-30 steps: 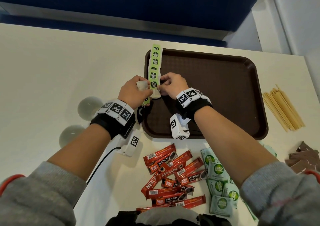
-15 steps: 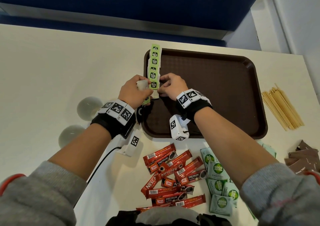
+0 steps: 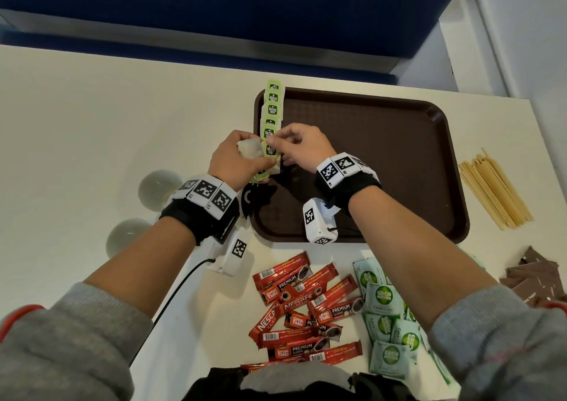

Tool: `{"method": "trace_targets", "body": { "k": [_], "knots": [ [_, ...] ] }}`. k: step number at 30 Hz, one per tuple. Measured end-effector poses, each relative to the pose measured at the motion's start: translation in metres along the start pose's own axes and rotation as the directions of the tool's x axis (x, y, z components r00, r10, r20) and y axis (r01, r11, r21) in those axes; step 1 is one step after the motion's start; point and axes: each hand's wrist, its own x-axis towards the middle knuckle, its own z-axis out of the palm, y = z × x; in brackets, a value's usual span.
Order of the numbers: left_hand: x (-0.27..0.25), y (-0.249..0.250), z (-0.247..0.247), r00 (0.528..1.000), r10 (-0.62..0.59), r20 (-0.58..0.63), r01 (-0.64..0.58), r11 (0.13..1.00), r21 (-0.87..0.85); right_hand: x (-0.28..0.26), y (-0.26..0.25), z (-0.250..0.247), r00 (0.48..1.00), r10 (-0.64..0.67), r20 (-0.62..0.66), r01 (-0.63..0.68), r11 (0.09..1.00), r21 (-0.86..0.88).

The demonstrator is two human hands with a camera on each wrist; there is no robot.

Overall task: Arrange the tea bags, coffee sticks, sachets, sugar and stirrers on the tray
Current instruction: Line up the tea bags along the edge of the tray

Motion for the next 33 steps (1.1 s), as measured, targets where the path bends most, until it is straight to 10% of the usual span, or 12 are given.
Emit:
{"method": "trace_targets", "body": {
  "k": [10, 24, 33],
  "knots": [
    [-0.013, 0.008, -0.001, 0.996, -0.013, 0.086, 0.024, 0.992, -0.126, -0.011, -0.022, 0.0, 0.968, -0.117, 0.22, 0.091, 0.988, 0.123],
    [-0.014, 0.003, -0.005, 0.999, -0.022, 0.029, 0.027, 0.984, -0.174, -0.012, -0.017, -0.006, 0.995, 0.002, 0.102, -0.034, 0.95, 0.311],
    [-0.012, 0.002, -0.007, 1.0, 0.027, -0.001, -0.027, 0.991, -0.129, -0.013, -0.003, -0.007, 0.984, -0.046, 0.172, 0.067, 0.991, -0.116]
  ]
}}
